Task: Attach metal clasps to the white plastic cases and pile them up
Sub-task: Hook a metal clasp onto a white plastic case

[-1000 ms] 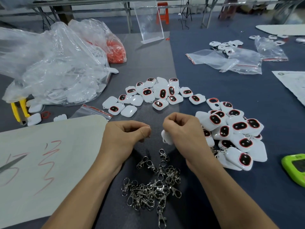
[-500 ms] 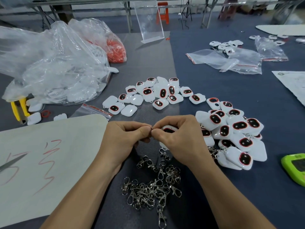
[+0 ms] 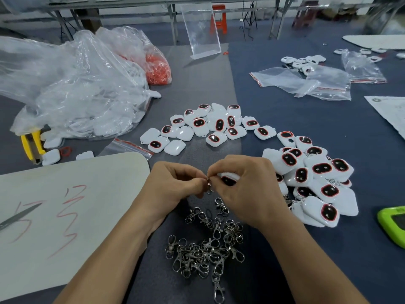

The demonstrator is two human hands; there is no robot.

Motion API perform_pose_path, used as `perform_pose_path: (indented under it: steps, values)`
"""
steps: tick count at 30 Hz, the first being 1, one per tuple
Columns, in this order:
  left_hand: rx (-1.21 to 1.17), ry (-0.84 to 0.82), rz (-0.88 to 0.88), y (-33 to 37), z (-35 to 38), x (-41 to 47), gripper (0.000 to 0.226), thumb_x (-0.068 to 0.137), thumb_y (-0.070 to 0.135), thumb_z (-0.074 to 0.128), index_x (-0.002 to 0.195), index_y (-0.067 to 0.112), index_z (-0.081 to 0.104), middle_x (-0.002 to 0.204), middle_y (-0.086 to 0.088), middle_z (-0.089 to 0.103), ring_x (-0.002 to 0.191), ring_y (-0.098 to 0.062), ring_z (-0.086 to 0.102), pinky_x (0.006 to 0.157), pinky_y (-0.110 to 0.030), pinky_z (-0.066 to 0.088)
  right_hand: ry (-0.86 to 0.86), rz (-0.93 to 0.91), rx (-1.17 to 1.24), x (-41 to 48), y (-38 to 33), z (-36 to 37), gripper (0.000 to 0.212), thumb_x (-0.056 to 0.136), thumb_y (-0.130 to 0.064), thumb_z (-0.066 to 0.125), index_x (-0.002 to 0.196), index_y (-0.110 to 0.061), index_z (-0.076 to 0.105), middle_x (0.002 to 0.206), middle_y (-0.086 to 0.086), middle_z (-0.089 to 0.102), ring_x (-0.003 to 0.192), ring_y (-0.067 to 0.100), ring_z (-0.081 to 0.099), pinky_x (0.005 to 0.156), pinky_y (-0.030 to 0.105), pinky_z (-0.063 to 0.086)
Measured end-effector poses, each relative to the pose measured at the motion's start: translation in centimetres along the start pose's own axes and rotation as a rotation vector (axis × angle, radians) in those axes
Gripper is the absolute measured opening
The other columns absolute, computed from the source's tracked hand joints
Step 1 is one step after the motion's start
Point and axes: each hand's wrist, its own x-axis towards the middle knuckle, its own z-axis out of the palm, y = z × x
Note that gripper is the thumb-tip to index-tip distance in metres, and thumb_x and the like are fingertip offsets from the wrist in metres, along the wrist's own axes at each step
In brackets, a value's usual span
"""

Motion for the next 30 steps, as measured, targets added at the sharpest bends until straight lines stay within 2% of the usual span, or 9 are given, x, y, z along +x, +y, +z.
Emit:
perform_pose_path:
  steps: [9,14,18,20,21,23,25,27,30]
  values:
    - [0.062,-0.068,-0.036,-0.4,-0.6,0.2,0.011,0.054,0.008,0.073,0.062,0.014,0.078,0.055,-0.011,0.068,0.046,-0.013,0.06,0.049,-0.018,0.046,-0.074,-0.103,-0.023,-0.1,-0.1,-0.3,0.011,0.079,-0.018,0.08,0.081,-0.03,0.08,0.073,-0.014,0.068,0.068,0.006,0.063,0.065,0.034,0.054]
    - [0.068,0.034,0.031,-0.5,-0.1,0.1,0.022,0.044,0.026,0.066,0.06,0.015,0.076,0.053,-0.009,0.066,0.045,-0.012,0.056,0.048,-0.02,0.046,-0.042,-0.083,0.014,-0.1,-0.1,0.0,0.011,0.078,-0.02,0.08,0.081,-0.031,0.08,0.073,-0.013,0.069,0.068,0.006,0.065,0.064,0.033,0.054]
    - [0.183,0.29,0.132,-0.6,0.3,-0.1,0.014,0.052,0.029,0.068,0.062,0.026,0.076,0.053,0.006,0.067,0.047,-0.004,0.055,0.051,-0.018,0.044,0.052,0.21,0.165,0.0,0.0,0.7,0.007,0.081,-0.029,0.081,0.075,-0.031,0.077,0.066,-0.019,0.069,0.061,0.001,0.065,0.057,0.017,0.05]
    - [0.481,0.461,0.23,-0.7,-0.1,-0.2,0.01,0.06,0.033,0.068,0.069,0.034,0.073,0.056,0.015,0.066,0.051,0.001,0.058,0.054,-0.013,0.043,0.064,0.459,0.293,0.4,0.4,1.0,0.019,0.086,-0.036,0.079,0.07,-0.026,0.077,0.059,-0.013,0.067,0.051,0.001,0.056,0.052,0.019,0.045]
    - [0.687,0.507,0.271,-0.7,-0.4,-0.3,0.008,0.064,0.036,0.067,0.07,0.033,0.07,0.059,0.015,0.064,0.055,-0.001,0.06,0.056,-0.016,0.043,0.065,0.593,0.391,0.6,0.7,1.0,0.026,0.089,-0.039,0.076,0.07,-0.021,0.076,0.058,-0.008,0.066,0.048,0.004,0.051,0.051,0.024,0.043]
    - [1.021,0.451,0.311,-0.8,-0.5,-0.4,0.008,0.072,0.038,0.069,0.07,0.03,0.069,0.064,0.013,0.064,0.062,-0.009,0.062,0.058,-0.023,0.041,0.05,0.821,0.661,1.1,1.1,0.7,0.031,0.097,-0.033,0.069,0.075,-0.013,0.076,0.063,0.004,0.068,0.045,0.011,0.051,0.045,0.025,0.041]
    - [1.185,0.298,0.321,-1.1,0.0,-0.3,0.011,0.081,0.04,0.071,0.077,0.03,0.072,0.073,0.011,0.068,0.074,-0.015,0.066,0.061,-0.026,0.04,0.0,0.885,0.883,1.4,1.2,0.7,0.013,0.097,-0.012,0.064,0.091,-0.006,0.075,0.075,0.01,0.071,0.048,0.015,0.058,0.043,0.022,0.042]
    - [1.209,0.21,0.35,-1.2,0.6,-0.1,0.012,0.084,0.042,0.07,0.085,0.032,0.075,0.08,0.01,0.07,0.081,-0.015,0.066,0.064,-0.028,0.044,-0.044,0.803,0.84,1.3,1.3,0.8,0.02,0.089,0.005,0.064,0.099,-0.009,0.073,0.082,0.011,0.072,0.054,0.016,0.061,0.048,0.022,0.044]
    - [1.102,0.178,0.344,-1.1,0.6,0.1,0.01,0.082,0.04,0.071,0.087,0.034,0.078,0.079,0.01,0.071,0.081,-0.017,0.065,0.069,-0.032,0.048,-0.069,0.652,0.478,1.0,1.6,1.1,0.033,0.086,0.001,0.069,0.102,-0.027,0.065,0.088,0.002,0.074,0.061,0.017,0.067,0.057,0.028,0.049]
